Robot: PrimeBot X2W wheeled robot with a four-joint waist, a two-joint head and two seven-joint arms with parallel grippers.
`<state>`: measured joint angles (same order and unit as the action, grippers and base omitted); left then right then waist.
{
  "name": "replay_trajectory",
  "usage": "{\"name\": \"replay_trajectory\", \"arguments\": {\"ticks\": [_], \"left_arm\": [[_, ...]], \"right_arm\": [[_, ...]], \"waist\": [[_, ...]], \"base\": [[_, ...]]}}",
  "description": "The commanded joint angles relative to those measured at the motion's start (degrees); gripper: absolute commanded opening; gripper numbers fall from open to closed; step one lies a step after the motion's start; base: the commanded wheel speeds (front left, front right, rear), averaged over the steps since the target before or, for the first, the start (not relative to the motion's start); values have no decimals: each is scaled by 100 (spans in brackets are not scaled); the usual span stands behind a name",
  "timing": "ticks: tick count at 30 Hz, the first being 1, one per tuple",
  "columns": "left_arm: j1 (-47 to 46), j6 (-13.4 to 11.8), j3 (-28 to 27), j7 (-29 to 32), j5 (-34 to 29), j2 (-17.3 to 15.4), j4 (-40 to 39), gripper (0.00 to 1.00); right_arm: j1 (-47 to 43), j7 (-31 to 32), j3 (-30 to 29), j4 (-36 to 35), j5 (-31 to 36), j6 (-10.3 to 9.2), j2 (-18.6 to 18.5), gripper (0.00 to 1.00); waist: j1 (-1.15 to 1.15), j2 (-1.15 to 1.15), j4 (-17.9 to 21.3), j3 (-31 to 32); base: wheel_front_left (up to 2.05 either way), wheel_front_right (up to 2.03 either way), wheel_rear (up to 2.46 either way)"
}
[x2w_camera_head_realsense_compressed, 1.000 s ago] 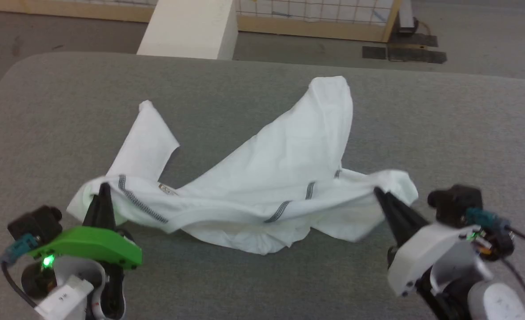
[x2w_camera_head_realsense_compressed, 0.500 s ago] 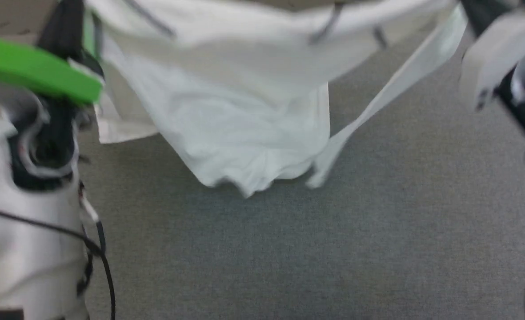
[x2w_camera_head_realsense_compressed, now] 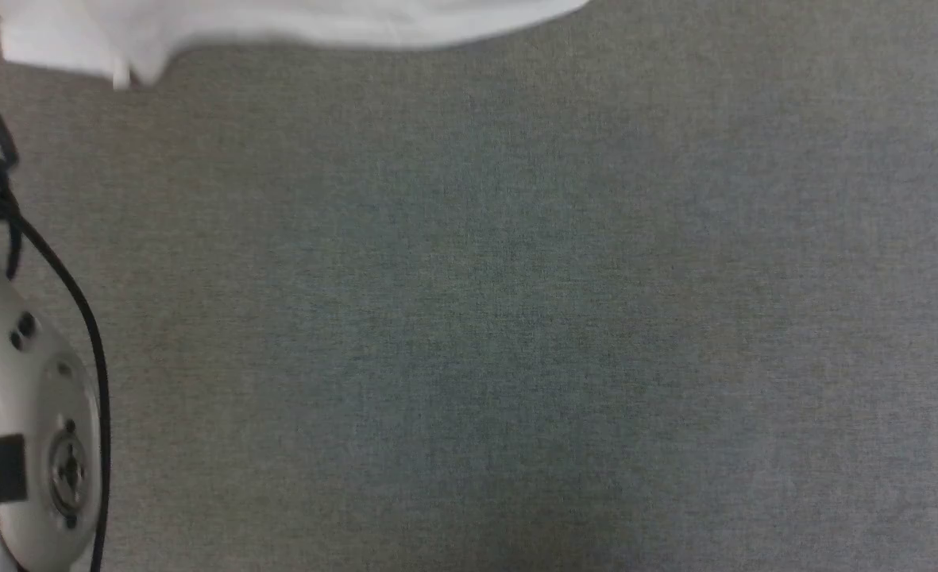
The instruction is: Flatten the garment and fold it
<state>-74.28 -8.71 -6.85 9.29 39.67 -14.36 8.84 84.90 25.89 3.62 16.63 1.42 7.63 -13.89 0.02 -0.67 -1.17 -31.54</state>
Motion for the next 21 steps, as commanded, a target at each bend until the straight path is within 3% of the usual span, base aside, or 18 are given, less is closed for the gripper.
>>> {"name": "replay_trajectory", "arguments": {"ticks": [1,6,9,16,21], "left_arm": [[-266,-41,-155,-213,-49,-113,31,0],[-713,169,-379,-792,120,-53,205,0],[-518,324,-356,-782,233,7,421,0],[1017,649,50,-426,2,-107,1200,0],[2253,858,379,28,-140,-246,1543,0]], "right_arm": [[249,-199,-147,85,180,-14,-27,0],[778,-930,-288,418,557,-14,143,0],[721,-1126,-253,722,524,-14,162,0],[-633,-1188,272,1222,-99,-14,146,0],[-2045,-805,702,1037,-829,-14,32,0]], "waist": [[-2,67,130,-455],[-2,67,111,-469],[-2,67,69,-386],[-2,67,17,164],[-2,67,0,691]], "base": [[0,0,0],[0,0,0],[0,0,0],[0,0,0],[0,0,0]]}}
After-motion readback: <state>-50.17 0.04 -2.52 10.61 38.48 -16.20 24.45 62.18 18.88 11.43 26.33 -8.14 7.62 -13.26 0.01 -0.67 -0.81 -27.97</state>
